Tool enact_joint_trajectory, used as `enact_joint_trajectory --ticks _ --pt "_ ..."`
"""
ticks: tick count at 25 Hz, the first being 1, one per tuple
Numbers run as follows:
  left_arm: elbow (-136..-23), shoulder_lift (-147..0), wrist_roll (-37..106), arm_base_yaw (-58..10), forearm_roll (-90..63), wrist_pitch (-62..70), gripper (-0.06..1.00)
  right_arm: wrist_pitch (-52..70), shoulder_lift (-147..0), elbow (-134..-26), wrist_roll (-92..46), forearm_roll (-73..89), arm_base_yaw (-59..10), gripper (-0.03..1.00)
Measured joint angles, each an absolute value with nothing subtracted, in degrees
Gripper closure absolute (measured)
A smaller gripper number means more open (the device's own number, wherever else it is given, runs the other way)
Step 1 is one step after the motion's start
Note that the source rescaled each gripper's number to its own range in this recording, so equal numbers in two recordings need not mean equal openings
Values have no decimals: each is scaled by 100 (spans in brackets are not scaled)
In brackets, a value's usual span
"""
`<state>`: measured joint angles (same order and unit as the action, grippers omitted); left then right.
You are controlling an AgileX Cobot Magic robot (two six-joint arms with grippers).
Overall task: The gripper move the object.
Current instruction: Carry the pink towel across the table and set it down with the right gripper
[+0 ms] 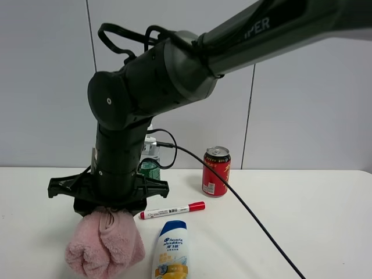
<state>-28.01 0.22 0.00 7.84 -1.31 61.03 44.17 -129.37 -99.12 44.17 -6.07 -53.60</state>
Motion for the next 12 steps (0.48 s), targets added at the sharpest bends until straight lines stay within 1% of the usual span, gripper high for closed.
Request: enact_joint_trajectory --ticks 4,12 --pt "-2801 22 0 784 -131 6103 -6 4429 -13083 -9912 4284 -573 -5360 97" --pt "-2801 22 0 784 -131 6103 -6 4375 -13119 -9913 3578 -549 -5360 97"
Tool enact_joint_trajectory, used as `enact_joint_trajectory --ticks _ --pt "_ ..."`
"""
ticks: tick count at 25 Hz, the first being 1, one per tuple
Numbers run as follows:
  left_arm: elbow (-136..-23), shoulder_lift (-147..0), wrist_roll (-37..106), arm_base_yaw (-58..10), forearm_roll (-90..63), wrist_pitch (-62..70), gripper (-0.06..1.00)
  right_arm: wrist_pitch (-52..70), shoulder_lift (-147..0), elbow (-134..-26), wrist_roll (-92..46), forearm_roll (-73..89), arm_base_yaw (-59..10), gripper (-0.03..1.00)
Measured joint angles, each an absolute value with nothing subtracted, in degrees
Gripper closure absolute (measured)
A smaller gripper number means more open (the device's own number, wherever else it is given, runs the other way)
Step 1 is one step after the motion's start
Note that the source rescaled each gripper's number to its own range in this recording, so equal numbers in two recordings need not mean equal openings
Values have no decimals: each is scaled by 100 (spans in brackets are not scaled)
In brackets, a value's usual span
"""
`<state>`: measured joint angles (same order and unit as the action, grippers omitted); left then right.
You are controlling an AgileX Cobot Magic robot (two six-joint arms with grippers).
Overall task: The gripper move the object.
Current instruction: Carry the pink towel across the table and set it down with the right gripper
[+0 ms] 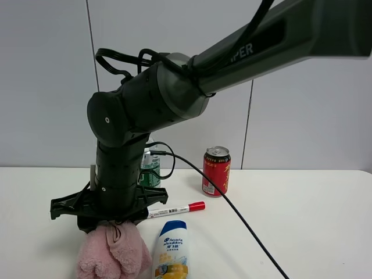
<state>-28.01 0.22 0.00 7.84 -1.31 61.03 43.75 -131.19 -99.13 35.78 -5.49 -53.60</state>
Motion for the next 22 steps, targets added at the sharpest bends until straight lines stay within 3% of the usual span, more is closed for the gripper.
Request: enact_joint_trajectory --ticks 14,19,22 --pt "-2801 22 0 784 -131 6103 -6 4308 -13258 -9918 4488 -653 -5360 96" --pt "-2801 22 0 784 -131 6103 -6 4406 -13358 -9918 4488 -663 -5390 69" --pt "-2801 22 0 784 -131 6103 -6 4432 -13358 -9918 4488 -670 -5390 61"
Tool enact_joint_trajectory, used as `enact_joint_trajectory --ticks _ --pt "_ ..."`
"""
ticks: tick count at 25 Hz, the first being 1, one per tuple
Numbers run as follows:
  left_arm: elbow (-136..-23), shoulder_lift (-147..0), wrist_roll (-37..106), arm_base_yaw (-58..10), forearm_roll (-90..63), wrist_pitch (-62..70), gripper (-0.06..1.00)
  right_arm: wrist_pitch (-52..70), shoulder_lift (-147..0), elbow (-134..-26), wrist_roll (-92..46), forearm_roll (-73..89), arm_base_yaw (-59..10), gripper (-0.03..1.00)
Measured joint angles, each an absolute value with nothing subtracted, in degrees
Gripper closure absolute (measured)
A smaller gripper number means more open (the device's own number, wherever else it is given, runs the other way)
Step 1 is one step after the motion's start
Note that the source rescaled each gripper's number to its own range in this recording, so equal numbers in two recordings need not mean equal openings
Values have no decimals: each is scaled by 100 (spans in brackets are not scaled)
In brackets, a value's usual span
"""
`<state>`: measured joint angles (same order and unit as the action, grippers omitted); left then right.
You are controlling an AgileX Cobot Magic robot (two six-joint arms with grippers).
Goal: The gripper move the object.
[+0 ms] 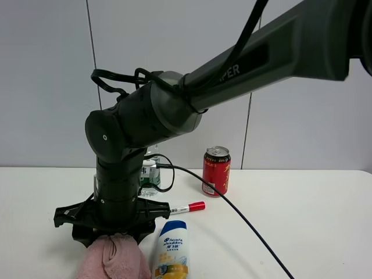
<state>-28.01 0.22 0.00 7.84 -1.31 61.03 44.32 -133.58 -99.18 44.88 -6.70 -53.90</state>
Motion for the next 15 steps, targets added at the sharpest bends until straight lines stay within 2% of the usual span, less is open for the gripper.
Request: enact_joint_trajectory --ticks 4,15 --pt "-2801 22 0 784 -131 6103 -6 4459 -13346 -9918 4488 -612 -5390 54" --pt "-2801 22 0 784 -131 6103 -6 4689 -12333 -9918 3673 -543 -5408 52"
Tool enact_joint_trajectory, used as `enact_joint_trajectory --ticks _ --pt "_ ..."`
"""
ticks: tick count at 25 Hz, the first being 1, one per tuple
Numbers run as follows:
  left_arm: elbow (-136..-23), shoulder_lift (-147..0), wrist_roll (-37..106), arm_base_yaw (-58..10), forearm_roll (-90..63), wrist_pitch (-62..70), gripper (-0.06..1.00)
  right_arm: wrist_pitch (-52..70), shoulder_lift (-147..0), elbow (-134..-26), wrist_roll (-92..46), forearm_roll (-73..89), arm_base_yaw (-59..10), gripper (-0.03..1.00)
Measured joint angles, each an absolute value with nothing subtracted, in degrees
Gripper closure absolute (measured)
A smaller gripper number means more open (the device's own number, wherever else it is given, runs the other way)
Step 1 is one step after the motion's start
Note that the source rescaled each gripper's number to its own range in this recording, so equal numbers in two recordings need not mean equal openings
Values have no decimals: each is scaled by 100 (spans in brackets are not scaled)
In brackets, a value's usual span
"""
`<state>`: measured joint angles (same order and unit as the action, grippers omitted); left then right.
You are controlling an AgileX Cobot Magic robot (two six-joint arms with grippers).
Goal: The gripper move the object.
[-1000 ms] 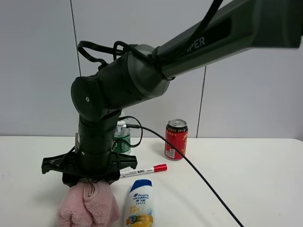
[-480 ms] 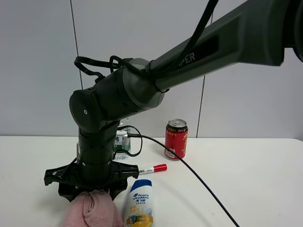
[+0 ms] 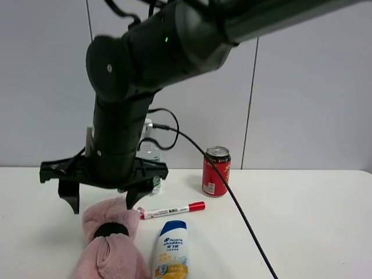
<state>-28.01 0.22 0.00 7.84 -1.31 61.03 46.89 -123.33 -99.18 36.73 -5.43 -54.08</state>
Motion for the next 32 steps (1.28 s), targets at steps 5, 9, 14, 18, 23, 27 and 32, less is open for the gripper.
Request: enact_joint_trajectory --ticks 5,9,14,18,23,27,32 --pt "-2801 22 0 784 -131 6103 -6 5126 -11435 -9918 2783 -1011 -5408 52" --pt "-2801 22 0 784 -131 6103 -6 5202 -10725 -9918 2125 -951 -5343 41" --pt "-2801 22 0 784 -131 6103 -6 5775 -10323 -9918 1450 -916 -5203 5" --pt "-2801 22 0 784 -131 6103 -6 5955 -10122 -9711 1281 -910 -5002 -1" --pt "-2801 22 0 784 -131 6103 -6 5558 -9461 -8531 1280 -909 -4473 -1" --pt "-2801 22 0 784 -131 6103 -6 5363 -8621 -7585 1360 -884 -3916 -1" --pt "-2801 22 0 784 -131 6103 -6 5338 -7248 -6558 1303 -884 -2868 -1"
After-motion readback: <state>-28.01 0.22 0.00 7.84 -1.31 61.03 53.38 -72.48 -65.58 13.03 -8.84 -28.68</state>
